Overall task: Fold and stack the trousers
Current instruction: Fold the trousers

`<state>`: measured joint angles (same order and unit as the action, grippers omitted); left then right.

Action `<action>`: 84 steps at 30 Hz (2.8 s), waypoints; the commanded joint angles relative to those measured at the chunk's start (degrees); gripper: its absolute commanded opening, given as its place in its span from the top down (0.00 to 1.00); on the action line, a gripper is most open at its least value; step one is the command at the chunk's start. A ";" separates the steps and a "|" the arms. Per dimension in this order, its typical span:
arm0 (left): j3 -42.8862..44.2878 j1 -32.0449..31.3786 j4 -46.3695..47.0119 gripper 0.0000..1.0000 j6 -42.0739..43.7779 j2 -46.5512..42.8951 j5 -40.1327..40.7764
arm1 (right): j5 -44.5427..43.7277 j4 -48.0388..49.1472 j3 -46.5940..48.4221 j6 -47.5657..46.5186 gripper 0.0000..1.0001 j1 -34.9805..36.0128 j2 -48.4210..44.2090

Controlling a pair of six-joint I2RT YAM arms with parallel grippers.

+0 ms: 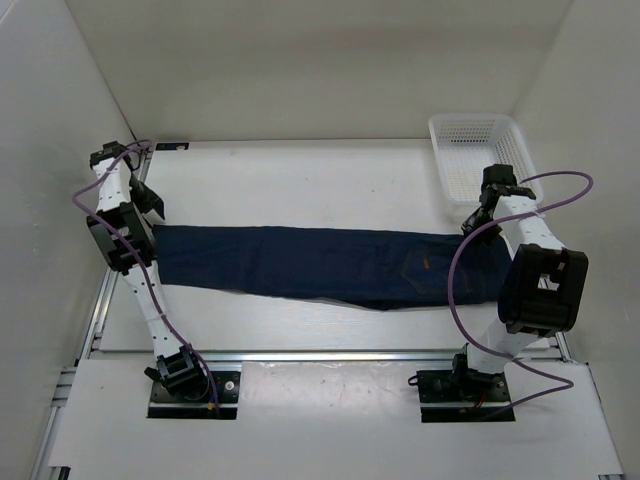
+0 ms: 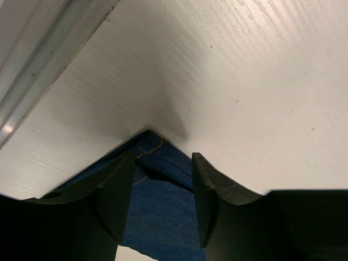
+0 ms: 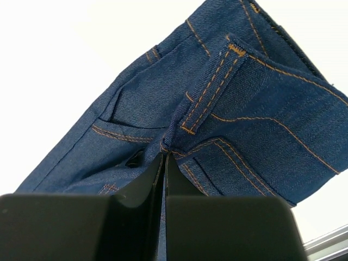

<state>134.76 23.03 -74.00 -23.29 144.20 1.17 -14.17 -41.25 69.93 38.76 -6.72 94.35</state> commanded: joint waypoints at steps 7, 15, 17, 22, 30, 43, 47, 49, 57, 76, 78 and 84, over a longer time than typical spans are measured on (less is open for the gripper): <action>4.99 -0.97 -1.15 0.66 -0.97 1.87 0.59 | 2.40 1.79 0.12 -1.15 1.00 0.13 -0.83; -1.25 -0.97 0.86 0.60 -4.22 -3.91 4.37 | 3.45 1.79 0.12 -1.67 1.00 0.13 -0.30; -2.48 -0.97 2.18 0.60 -4.22 -7.87 5.68 | 4.06 1.79 0.12 -1.67 1.00 0.13 -0.30; -4.41 -0.97 2.19 0.56 -2.03 -12.09 6.22 | 4.07 1.79 0.12 -1.67 1.00 0.13 -0.30; -9.06 -0.97 -0.53 0.50 1.58 -7.27 5.42 | 5.12 2.32 0.12 -1.67 1.00 0.66 -0.82; -10.48 -1.49 -0.53 0.50 0.44 -5.69 7.18 | 5.12 2.32 0.12 -1.67 1.00 0.66 -1.36; -11.18 -1.49 -0.53 0.57 0.44 -6.21 7.18 | 5.12 2.32 0.12 -1.67 1.00 0.66 -1.36; -11.18 -1.49 -0.53 0.65 0.44 -6.21 7.18 | 5.12 2.32 0.12 -1.67 1.00 0.66 -1.36; -9.96 -1.49 -0.53 0.90 -0.09 -8.84 8.23 | 5.12 2.32 0.12 -1.67 1.00 0.66 -1.36; -7.41 -0.36 -2.91 0.90 0.44 -17.81 8.76 | -0.32 1.26 -0.41 -0.53 1.00 0.66 -6.98; -6.70 -0.35 -2.91 0.90 0.44 -17.81 8.76 | -1.02 1.26 0.11 0.00 1.00 0.66 -6.98; -6.17 -0.35 -2.91 0.90 -0.61 -17.29 9.37 | -4.62 -0.58 2.14 0.61 1.00 0.66 -8.12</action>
<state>126.48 22.20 -77.62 -23.35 130.91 8.21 -14.48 -40.73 69.60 38.83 -6.22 89.17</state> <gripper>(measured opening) 0.125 0.012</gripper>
